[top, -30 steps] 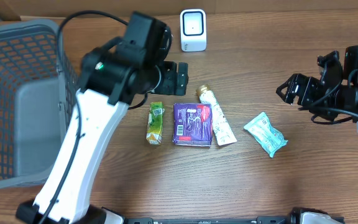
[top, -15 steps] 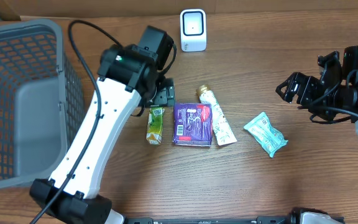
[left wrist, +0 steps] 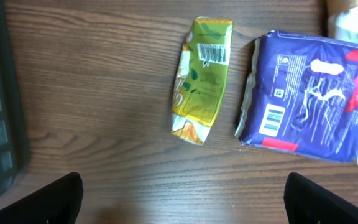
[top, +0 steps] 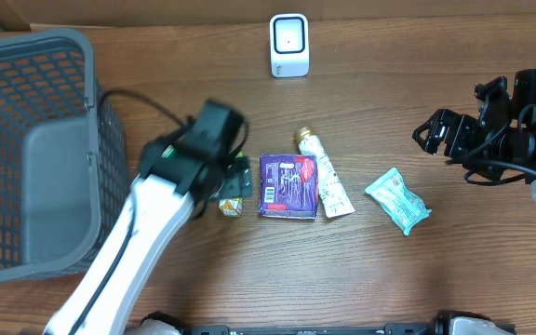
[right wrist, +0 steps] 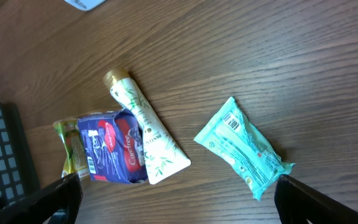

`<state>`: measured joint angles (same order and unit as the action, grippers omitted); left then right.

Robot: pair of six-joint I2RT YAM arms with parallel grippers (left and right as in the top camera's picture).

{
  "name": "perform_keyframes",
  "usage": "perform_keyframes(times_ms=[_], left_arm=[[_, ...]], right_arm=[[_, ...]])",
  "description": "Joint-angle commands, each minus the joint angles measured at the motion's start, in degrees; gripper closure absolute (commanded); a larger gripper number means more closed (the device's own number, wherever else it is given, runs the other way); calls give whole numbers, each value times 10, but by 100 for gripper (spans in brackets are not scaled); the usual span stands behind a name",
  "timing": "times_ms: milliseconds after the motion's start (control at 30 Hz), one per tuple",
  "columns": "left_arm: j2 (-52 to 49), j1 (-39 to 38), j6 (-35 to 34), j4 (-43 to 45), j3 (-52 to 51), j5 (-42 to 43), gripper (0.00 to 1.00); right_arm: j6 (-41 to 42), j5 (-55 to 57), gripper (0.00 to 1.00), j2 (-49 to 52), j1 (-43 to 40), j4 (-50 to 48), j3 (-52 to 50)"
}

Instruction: Scan the item barcode

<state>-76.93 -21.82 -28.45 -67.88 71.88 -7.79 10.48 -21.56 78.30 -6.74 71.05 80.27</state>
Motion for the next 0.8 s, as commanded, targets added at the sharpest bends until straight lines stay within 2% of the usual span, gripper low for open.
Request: perform_keyframes(times_ms=[0, 133, 300, 600, 767], left_arm=[[49, 38, 52, 38, -73, 70, 7], [97, 92, 67, 89, -141, 137, 10], [145, 101, 63, 117, -193, 138, 15], [295, 37, -40, 151, -304, 128, 19], [394, -33, -90, 147, -324, 68, 18]], right_arm=[[-5, 5, 0, 6, -1, -5, -1], [-5, 5, 0, 9, -1, -1, -1], [-5, 5, 0, 11, -1, 0, -1], [-5, 5, 0, 11, -1, -2, -1], [-5, 5, 0, 20, -1, -4, -1]])
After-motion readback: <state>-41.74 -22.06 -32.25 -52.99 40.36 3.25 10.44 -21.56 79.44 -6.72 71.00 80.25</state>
